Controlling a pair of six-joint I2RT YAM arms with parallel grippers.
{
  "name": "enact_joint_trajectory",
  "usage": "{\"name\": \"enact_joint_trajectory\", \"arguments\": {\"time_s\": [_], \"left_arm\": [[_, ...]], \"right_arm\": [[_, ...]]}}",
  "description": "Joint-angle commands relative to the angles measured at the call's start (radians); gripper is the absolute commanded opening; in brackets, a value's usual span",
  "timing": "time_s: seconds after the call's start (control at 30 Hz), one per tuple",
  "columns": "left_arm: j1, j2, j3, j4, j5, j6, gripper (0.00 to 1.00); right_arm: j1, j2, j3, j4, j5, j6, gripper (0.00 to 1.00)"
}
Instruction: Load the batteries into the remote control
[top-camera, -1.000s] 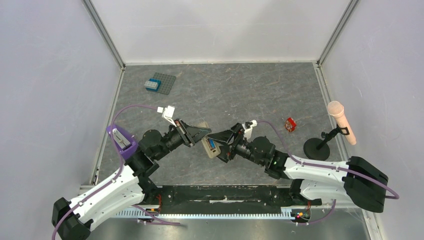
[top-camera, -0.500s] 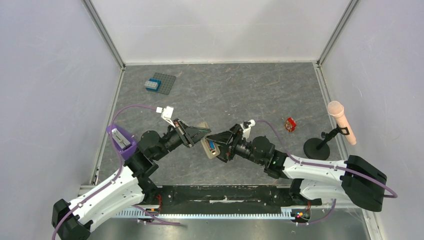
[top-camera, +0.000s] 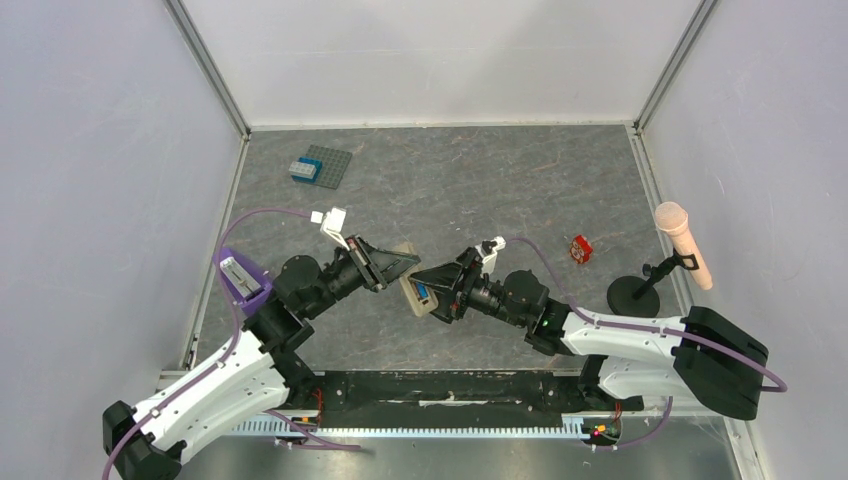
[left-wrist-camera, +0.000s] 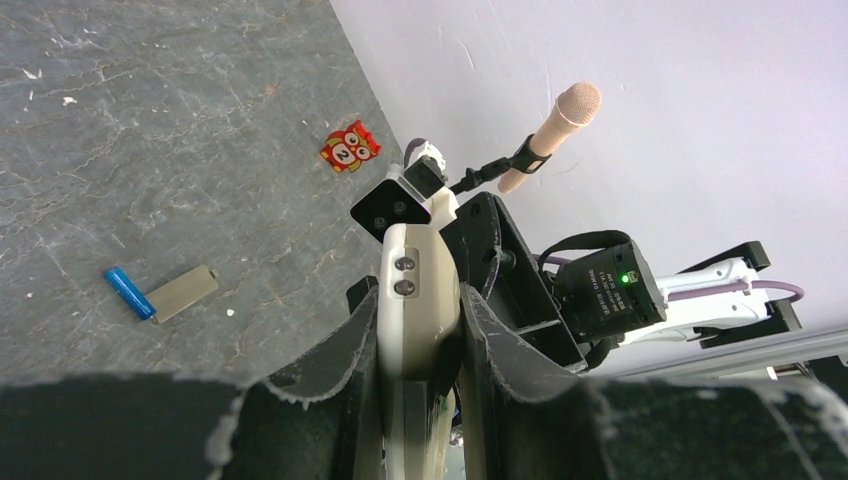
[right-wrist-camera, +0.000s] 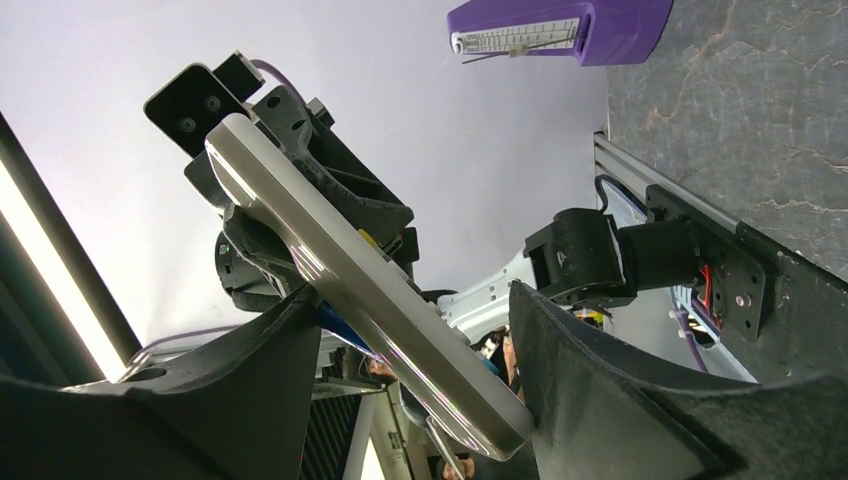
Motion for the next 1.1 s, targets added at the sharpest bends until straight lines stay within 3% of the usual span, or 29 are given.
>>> {"name": "enact_joint_trajectory", "arguments": {"time_s": [0.0, 0.37, 0.77, 1.07], "left_arm": [[-0.009, -0.004, 0.088, 0.013, 0.061, -0.114, 0.02], [-0.008, -0.028, 0.115, 0.008, 0.074, -0.281, 0.02], [-0.009, -0.067, 0.131, -0.081, 0.019, -0.264, 0.02], [-0.008, -0.077, 0.155, -0.114, -0.034, -0.255, 0.02]], "right_arm": [[-0.001, 0.023, 0.021, 0.019, -0.023, -0.033, 0.38], [-0.002, 0.020, -0.018, 0.024, -0.016, -0.039, 0.35], [-0.006, 0.001, -0.028, -0.017, -0.003, -0.066, 0.34], [-0.006, 0.001, -0.032, -0.047, -0.025, -0.099, 0.26]]}}
